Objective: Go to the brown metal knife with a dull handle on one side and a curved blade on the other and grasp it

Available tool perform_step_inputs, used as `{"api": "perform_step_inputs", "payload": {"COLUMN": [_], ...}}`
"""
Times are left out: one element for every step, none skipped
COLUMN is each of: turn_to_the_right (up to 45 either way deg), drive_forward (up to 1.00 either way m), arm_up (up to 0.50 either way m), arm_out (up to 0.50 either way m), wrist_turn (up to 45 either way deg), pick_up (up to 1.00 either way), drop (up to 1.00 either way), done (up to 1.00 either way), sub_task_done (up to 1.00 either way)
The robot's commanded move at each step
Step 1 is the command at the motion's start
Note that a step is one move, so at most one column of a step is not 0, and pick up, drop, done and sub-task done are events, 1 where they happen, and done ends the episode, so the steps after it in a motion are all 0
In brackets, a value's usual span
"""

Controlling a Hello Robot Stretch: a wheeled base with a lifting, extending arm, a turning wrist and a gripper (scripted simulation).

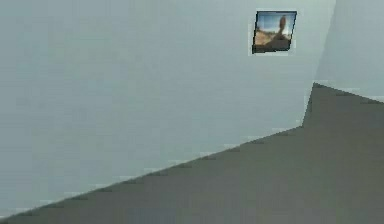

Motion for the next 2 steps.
{"api": "perform_step_inputs", "payload": {"turn_to_the_right": [30.0,0.0], "drive_forward": [0.00,1.00], "arm_up": [0.00,0.00], "arm_out": [0.00,0.00], "wrist_turn": [0.0,0.0], "pick_up": [0.00,0.00], "drop": [0.00,0.00], "done": [0.00,0.00], "sub_task_done": [0.00,0.00]}}
